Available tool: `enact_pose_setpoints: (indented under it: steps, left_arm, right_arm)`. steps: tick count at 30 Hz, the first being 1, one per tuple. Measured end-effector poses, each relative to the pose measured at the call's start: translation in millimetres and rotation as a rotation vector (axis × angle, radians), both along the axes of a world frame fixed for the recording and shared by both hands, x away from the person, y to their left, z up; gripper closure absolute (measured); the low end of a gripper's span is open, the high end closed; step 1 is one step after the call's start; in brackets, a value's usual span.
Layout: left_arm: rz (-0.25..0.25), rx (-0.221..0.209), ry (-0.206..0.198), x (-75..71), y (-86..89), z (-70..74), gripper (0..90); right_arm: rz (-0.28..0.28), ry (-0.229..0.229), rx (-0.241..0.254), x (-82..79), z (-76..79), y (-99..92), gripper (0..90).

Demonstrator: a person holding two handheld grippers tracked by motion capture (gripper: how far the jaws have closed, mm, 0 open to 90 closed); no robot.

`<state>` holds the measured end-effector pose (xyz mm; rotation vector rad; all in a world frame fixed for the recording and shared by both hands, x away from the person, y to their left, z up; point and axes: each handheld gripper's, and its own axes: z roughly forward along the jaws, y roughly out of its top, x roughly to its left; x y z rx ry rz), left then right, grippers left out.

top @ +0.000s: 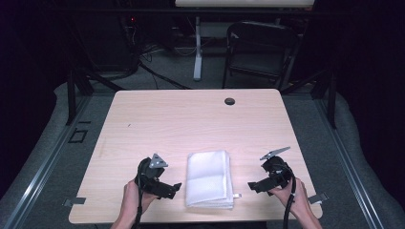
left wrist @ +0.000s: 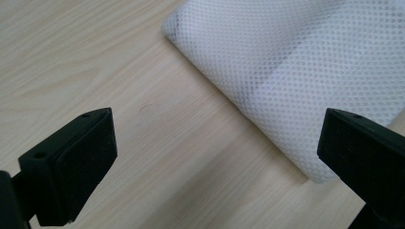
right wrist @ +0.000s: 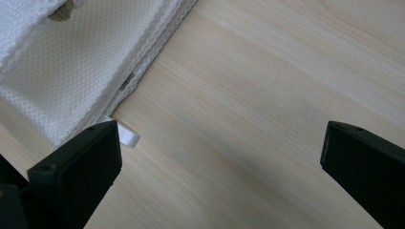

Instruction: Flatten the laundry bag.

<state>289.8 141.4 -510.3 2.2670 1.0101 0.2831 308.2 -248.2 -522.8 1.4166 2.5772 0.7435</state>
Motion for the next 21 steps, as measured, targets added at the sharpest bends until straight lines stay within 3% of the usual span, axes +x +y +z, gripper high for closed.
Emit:
enact_pose_setpoints:
  steps: [1, 5, 9, 10, 14, 16, 17, 19, 21]
  left_arm:
    - [-0.010, -0.001, -0.001, -2.6, -4.1, 0.6, 0.0]
    - [-0.036, 0.013, -0.010, -4.7, -9.7, 2.1, 0.0]
    - [-0.042, 0.009, -0.012, -7.3, -10.6, 2.9, 0.0]
    - [-0.044, 0.005, -0.009, -8.3, -10.9, 3.0, 0.0]
    - [-0.055, 0.008, -0.015, -10.7, -13.0, 4.3, 0.0]
    - [-0.063, 0.006, -0.008, -11.4, -16.3, 3.9, 0.0]
    - [-0.080, 0.013, -0.007, -11.7, -19.1, 4.1, 0.0]
    - [-0.096, 0.011, -0.007, -12.0, -24.3, 3.6, 0.0]
    - [-0.113, 0.008, -0.007, -12.2, -29.4, 3.6, 0.0]
  right_arm:
    - [0.006, 0.009, 0.014, -0.2, -0.4, 1.0, 0.1]
    - [0.016, 0.018, -0.012, -2.0, 0.3, 2.0, 0.3]
    - [-0.001, 0.013, 0.007, -6.4, 0.0, 3.7, 0.3]
    - [0.012, 0.017, -0.024, -6.2, 1.9, 3.1, 0.3]
    - [0.010, 0.005, -0.006, -8.0, 1.7, 7.0, 0.7]
    - [0.017, 0.012, -0.019, -8.2, 2.5, 7.6, 0.8]
    - [0.024, 0.015, -0.035, -8.0, 3.7, 7.5, 0.9]
    - [0.016, 0.017, -0.002, -8.1, 1.1, 7.9, 1.3]
    - [0.028, 0.025, -0.016, -7.4, 1.7, 6.9, 1.3]
